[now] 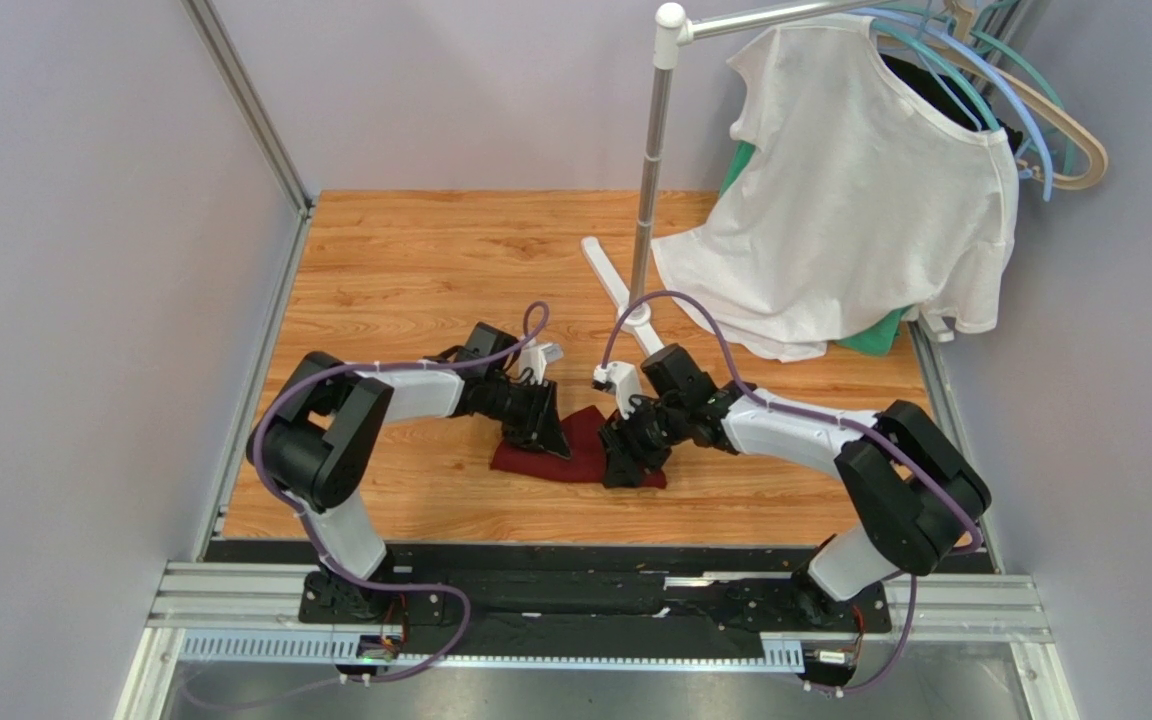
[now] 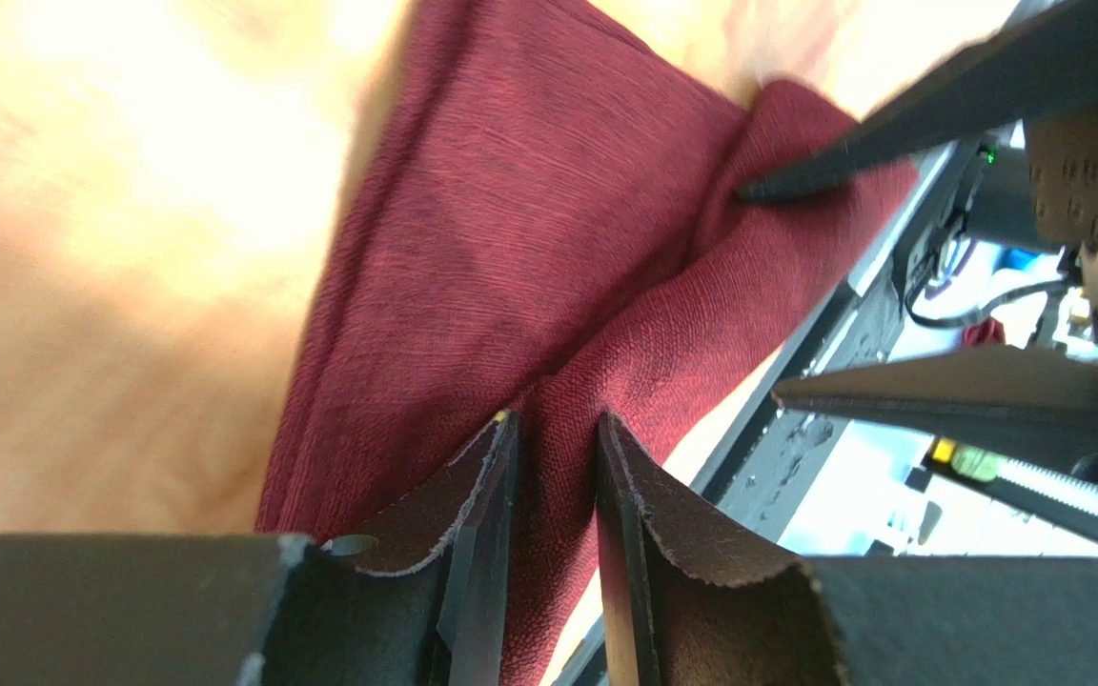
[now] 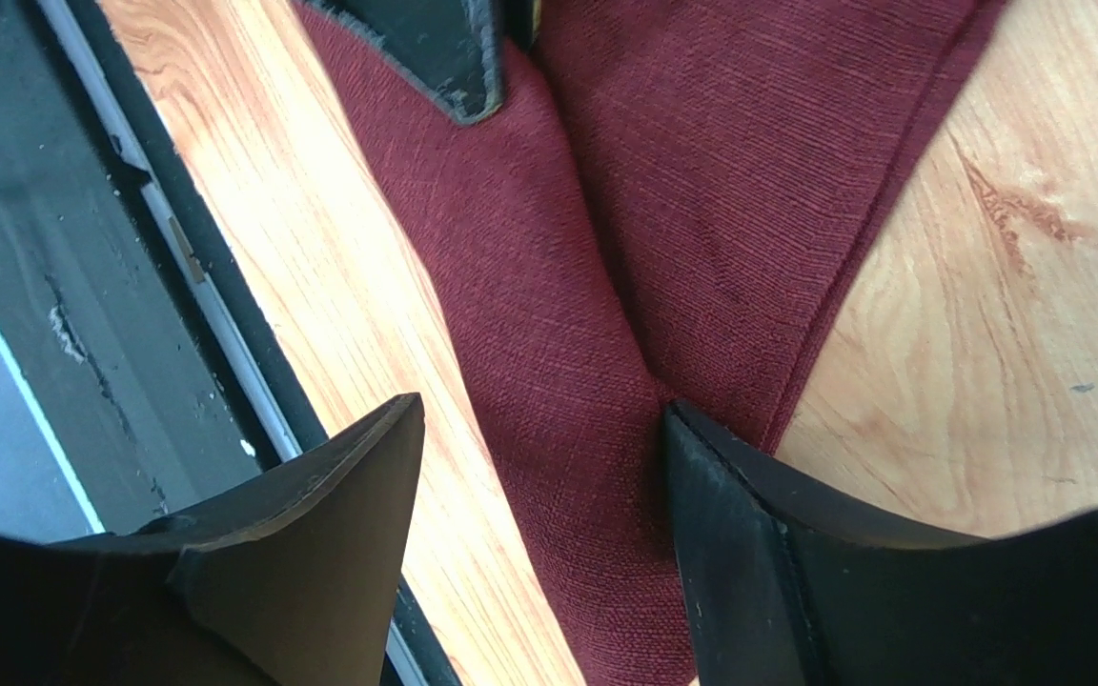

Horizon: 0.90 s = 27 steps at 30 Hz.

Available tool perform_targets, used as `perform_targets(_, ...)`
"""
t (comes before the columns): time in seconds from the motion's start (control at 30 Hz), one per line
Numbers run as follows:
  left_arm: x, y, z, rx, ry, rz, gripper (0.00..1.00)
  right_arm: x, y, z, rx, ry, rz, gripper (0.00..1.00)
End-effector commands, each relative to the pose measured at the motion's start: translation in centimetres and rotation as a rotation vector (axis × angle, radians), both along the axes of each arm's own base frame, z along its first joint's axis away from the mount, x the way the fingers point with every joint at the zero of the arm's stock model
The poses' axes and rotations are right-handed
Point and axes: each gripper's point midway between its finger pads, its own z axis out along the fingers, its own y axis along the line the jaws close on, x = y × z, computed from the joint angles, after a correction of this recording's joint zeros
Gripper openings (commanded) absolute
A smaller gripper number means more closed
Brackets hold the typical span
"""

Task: Fold the napkin, place the utensils inside, and roll it up
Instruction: Roll the napkin at the center of the board.

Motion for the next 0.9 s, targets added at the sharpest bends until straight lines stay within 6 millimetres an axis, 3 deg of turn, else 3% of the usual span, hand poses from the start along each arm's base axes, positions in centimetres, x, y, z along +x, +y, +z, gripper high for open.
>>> perform_targets(0.0,1.4,2.2,-2.1,0.143,-0.016,0.018,0.34,0.1,0.1,0.0,-0.042,0.012,-0.073,0.65)
perform_targets(0.2,2.7,2.0,-1.8,0.167,-0.036,-0.004,0.34,-0.5,0.7,0.1,-0.087,-0.01,-0.134,0.64)
perform_targets(0.5,2.9,1.8,-1.3,0.157,-0.047,-0.013,0.36,-1.1,0.3,-1.8,-0.208,-0.076,-0.236,0.58)
perform_targets(0.63,3.3,1.6,-0.4,0.147,-0.063,0.002,0.44,-1.5,-0.1,-2.8,-0.249,-0.079,-0.276,0.41)
perform_targets(0.67,3.5,1.5,-0.1,0.146,-0.059,0.019,0.5,-1.5,-0.2,-3.0,-0.255,-0.079,-0.28,0.39)
perform_targets(0.77,4.7,1.1,1.8,0.138,-0.091,0.061,0.61,-1.8,-0.2,-3.4,-0.251,-0.065,-0.297,0.29)
perform_targets(0.87,6.8,1.2,4.4,0.159,-0.162,0.125,0.65,-2.1,-0.2,-3.7,-0.248,-0.047,-0.309,0.22)
